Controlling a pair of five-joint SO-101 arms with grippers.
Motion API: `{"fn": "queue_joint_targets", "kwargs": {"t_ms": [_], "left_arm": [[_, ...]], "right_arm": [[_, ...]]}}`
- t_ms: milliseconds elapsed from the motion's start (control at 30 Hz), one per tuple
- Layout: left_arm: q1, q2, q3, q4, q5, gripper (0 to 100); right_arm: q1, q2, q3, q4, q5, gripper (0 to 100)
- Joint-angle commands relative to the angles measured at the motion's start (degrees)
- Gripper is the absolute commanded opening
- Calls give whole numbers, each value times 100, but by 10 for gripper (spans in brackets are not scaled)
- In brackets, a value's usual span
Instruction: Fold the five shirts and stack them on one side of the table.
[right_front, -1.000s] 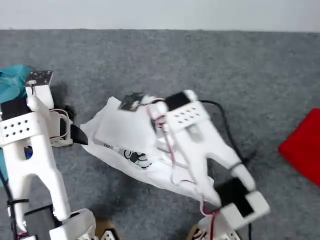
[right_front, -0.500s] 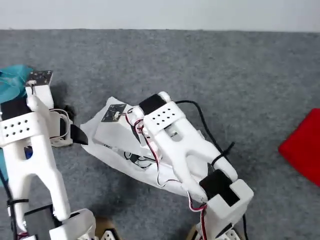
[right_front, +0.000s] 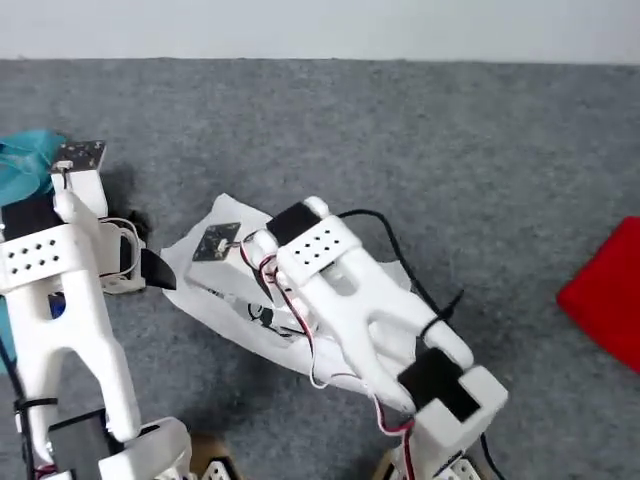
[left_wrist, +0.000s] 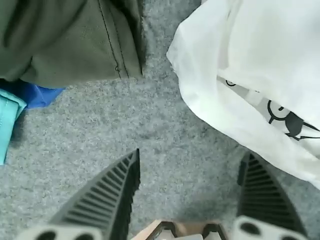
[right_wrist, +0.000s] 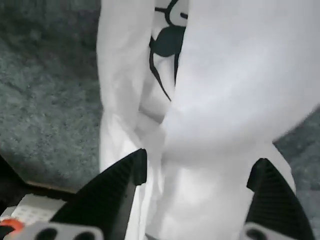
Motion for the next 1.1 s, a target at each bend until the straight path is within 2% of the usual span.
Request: {"fn": "queue_joint_targets", "kwargs": {"t_ms": [0,67,200,233,300,367,600,833,900,1000,1067], "left_arm": [[26,-70,-13,167,-35,297],[26,-70,-13,167,-35,297],[26,-79,-13,176,-35,297],[26,-88,-13,176,-35,297],[26,-88,-13,176,-35,297],[26,-88,-13,176,-35,297],[53,-70,-13,176,-35,297],[18,-105,-13,176,-53,297],[18,-105,-4,185,-53,297],[26,-105,145,185,-53,297],[44,-105,303,185,-53,297]], "right_arm": [[-31,251,0,-365,-62,318],[57,382,-9,-637,-44,268],[532,400,-132,-1121,-44,9],[699,400,-229,-1103,-44,6],[1042,400,-466,-901,-18,39],[1358,400,-738,-716,-9,3],[2334,418,-1925,-593,325,9],[3020,444,-2752,-1851,-176,17],[3125,444,-2804,-2009,-281,68],[3178,444,-2840,-1974,-360,221],[3169,444,-2857,-1780,-316,289]]}}
